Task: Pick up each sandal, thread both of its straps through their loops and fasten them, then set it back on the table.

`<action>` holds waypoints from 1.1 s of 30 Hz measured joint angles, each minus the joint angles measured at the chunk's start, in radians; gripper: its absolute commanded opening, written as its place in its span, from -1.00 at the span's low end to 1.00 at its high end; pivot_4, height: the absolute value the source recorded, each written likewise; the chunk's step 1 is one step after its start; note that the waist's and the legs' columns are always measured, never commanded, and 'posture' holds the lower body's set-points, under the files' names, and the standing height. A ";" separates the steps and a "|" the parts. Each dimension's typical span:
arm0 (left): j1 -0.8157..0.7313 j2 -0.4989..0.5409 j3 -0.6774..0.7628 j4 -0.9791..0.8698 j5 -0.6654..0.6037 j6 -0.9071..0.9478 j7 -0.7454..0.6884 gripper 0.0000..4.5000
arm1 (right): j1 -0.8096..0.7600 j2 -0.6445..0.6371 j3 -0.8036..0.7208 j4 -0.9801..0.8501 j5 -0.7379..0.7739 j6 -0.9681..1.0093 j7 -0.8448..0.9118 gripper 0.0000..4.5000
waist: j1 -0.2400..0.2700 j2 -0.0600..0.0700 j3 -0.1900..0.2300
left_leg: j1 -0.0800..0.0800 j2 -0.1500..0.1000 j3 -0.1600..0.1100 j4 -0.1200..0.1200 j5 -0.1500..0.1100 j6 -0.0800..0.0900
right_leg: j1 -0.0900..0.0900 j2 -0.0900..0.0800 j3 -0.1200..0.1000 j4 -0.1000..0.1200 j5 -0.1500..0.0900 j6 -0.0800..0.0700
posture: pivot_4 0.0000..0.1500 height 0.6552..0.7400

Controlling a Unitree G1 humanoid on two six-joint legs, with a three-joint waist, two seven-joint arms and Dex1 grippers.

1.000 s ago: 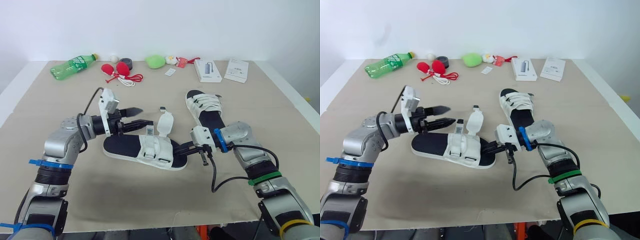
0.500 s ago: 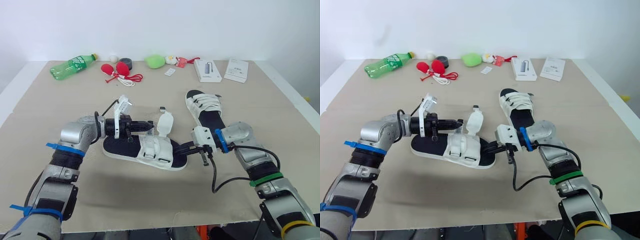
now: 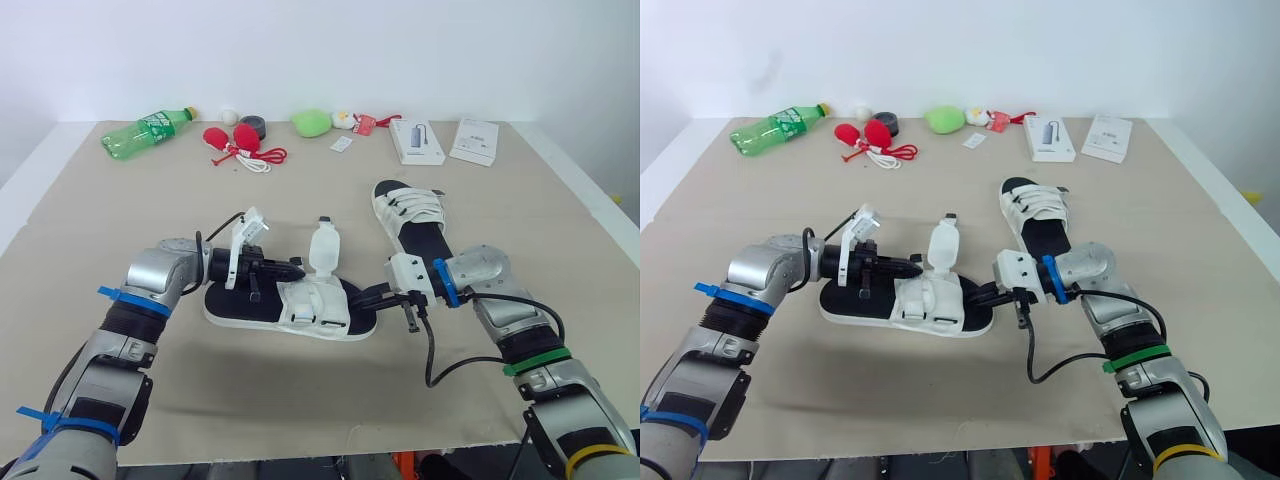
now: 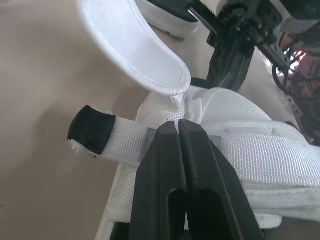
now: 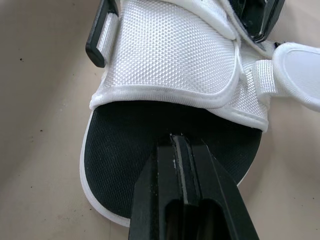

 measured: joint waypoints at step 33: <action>-0.164 -0.060 0.127 0.302 0.100 -0.123 0.123 0.48 | -0.019 0.001 0.001 0.032 -0.011 -0.015 0.013 -1.00 | -0.002 0.001 -0.001 | 0.000 0.000 -0.001 -0.002 0.002 0.000 | -0.001 0.001 0.000 0.000 0.004 0.004 | 1.00 1.00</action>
